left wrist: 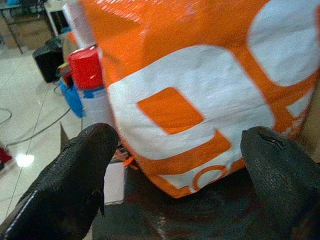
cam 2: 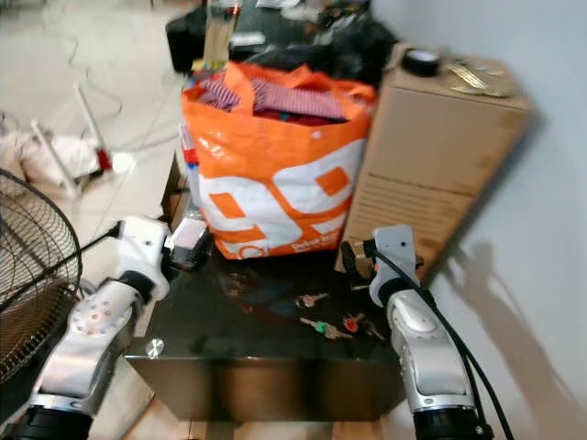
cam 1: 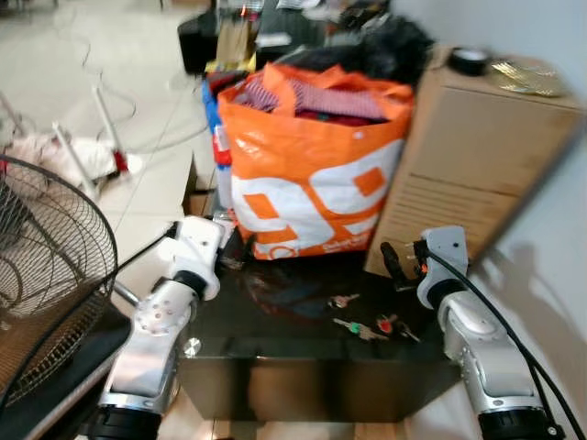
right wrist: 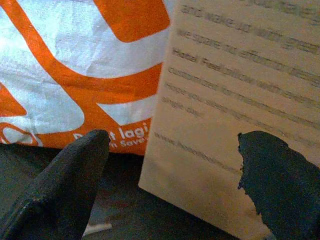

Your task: Hang keys on a hook

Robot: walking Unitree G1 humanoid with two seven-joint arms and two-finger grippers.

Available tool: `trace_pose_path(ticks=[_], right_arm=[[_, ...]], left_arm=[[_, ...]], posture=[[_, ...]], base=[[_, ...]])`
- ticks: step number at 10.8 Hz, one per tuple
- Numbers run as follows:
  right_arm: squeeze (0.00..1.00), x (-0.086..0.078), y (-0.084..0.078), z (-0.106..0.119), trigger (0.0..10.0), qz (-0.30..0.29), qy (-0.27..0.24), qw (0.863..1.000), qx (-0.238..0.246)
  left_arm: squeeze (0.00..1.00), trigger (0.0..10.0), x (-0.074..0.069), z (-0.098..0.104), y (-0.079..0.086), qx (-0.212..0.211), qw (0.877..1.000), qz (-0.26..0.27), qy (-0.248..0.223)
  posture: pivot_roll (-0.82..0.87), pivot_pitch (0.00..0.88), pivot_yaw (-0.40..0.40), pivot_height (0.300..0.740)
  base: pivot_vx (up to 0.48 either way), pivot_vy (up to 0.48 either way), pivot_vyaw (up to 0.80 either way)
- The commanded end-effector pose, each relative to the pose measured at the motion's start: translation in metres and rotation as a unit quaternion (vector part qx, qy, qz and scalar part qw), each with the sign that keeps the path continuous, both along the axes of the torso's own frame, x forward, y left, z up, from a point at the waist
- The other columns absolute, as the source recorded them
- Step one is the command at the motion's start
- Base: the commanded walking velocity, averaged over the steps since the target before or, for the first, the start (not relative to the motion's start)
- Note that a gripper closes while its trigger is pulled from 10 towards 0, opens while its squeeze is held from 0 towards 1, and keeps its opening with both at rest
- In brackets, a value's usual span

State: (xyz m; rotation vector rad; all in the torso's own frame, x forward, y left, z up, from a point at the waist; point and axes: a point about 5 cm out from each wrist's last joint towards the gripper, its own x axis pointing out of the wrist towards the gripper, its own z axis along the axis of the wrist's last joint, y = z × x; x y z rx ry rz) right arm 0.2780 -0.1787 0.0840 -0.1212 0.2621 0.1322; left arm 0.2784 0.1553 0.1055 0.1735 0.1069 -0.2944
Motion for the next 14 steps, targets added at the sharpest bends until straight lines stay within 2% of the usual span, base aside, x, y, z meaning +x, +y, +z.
trace_pose_path(ticks=[1,2,3,4,5,6,8,10,12,14], right_arm=[[0.0,0.001,0.0,-0.003,10.0,0.016,0.016,1.0,-0.009],[0.0,0.002,0.005,-0.011,10.0,0.041,0.046,0.998,-0.02],[0.0,0.004,0.016,-0.021,10.0,0.057,0.087,0.994,-0.032],[0.0,0.006,0.018,-0.032,10.0,0.058,0.111,0.992,-0.015],[0.0,0.004,0.021,-0.056,10.0,0.062,0.17,0.983,-0.022],[0.0,0.005,0.025,-0.068,10.0,0.076,0.19,0.978,-0.028],[0.0,0.014,0.017,-0.077,10.0,0.066,0.228,0.971,-0.038],[0.0,0.024,0.011,-0.074,10.0,0.057,0.232,0.971,-0.022],[0.0,0.021,-0.004,-0.08,10.0,0.038,0.266,0.963,-0.023],[0.0,0.014,-0.013,-0.088,10.0,0.03,0.3,0.954,-0.013]], left_arm=[[0.14,10.0,-0.001,-0.003,-0.003,0.001,1.0,-0.02,0.014],[0.15,10.0,-0.009,-0.012,-0.004,0.01,0.998,-0.054,0.039],[0.15,10.0,-0.015,-0.019,0.009,0.01,0.995,-0.064,0.078],[0.16,10.0,-0.012,-0.023,0.01,0.017,0.992,-0.08,0.091],[0.16,10.0,-0.012,-0.025,0.008,0.04,0.984,-0.134,0.108],[0.15,10.0,-0.015,-0.029,0.006,0.058,0.972,-0.181,0.138],[0.15,10.0,-0.019,-0.035,0.0,0.068,0.944,-0.264,0.184],[0.15,10.0,-0.022,-0.032,-0.011,0.051,0.927,-0.315,0.196],[0.16,10.0,-0.032,-0.035,-0.019,0.029,0.908,-0.354,0.221],[0.16,10.0,-0.039,-0.036,-0.019,0.024,0.895,-0.376,0.239]], posture=[[-0.04,0.0,-0.032,0.74],[-0.03,0.0,-0.04,0.74],[-0.04,0.0,-0.024,0.74],[0.0,0.0,-0.033,0.74],[-0.02,0.0,-0.015,0.74],[-0.04,0.0,0.014,0.74],[-0.05,0.0,0.021,0.74],[-0.04,0.0,-0.001,0.74],[-0.05,0.0,-0.022,0.74],[-0.05,0.0,-0.025,0.74]], base=[[0.0,0.0,0.0],[0.0,0.0,0.0],[0.0,0.0,0.0],[0.0,0.0,0.0],[0.0,0.0,0.0],[0.0,0.0,0.0],[0.0,0.0,0.0],[0.0,0.0,0.0],[0.0,0.0,0.0],[0.0,0.0,0.0]])
